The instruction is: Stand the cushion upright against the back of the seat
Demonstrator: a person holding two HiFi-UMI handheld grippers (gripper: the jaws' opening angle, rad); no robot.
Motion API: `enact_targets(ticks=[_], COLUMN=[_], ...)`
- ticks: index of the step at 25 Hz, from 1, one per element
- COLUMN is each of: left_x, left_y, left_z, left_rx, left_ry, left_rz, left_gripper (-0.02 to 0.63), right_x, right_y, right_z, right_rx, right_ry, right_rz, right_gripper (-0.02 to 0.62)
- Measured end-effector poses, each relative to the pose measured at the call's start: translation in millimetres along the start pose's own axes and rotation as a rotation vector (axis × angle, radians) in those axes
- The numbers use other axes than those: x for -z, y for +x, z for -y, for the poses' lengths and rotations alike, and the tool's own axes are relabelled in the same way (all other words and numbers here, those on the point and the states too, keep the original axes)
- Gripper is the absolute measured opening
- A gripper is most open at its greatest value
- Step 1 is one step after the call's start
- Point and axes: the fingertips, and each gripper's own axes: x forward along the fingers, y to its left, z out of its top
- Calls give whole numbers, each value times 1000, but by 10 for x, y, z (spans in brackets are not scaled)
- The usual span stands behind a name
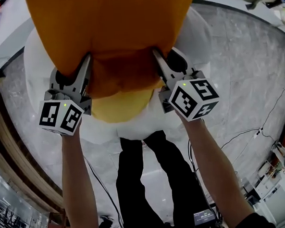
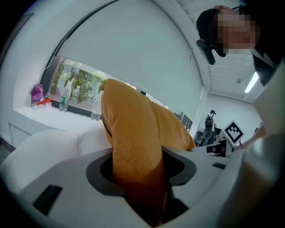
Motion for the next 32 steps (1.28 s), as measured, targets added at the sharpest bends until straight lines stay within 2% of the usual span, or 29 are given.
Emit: enact_targets(ticks=[4, 9, 15, 20, 25, 32], left_x=[-123, -49, 110, 219, 300, 370], left_y=[158, 337, 350, 201, 73, -69], left_z=[-118, -292, -438, -474, -455, -428], left_rx=[2, -21, -52, -120, -153, -184], left_ry=[44, 17, -20, -80, -122, -119], left_rz=[12, -15, -58, -34, -30, -70], left_gripper=[232, 242, 360, 399, 420, 420], right_x=[-155, -180, -63, 27, 71, 81], right_y=[122, 303, 327, 306, 264, 196], right_z=[28, 110, 227, 242, 241, 237], right_rx=[-15, -13, -55, -49, -42, -23], right_ry=[-41, -66, -42, -51, -45, -29], right_rz=[8, -17, -77, -116, -134, -142], right_gripper=[138, 147, 259, 314, 330, 335])
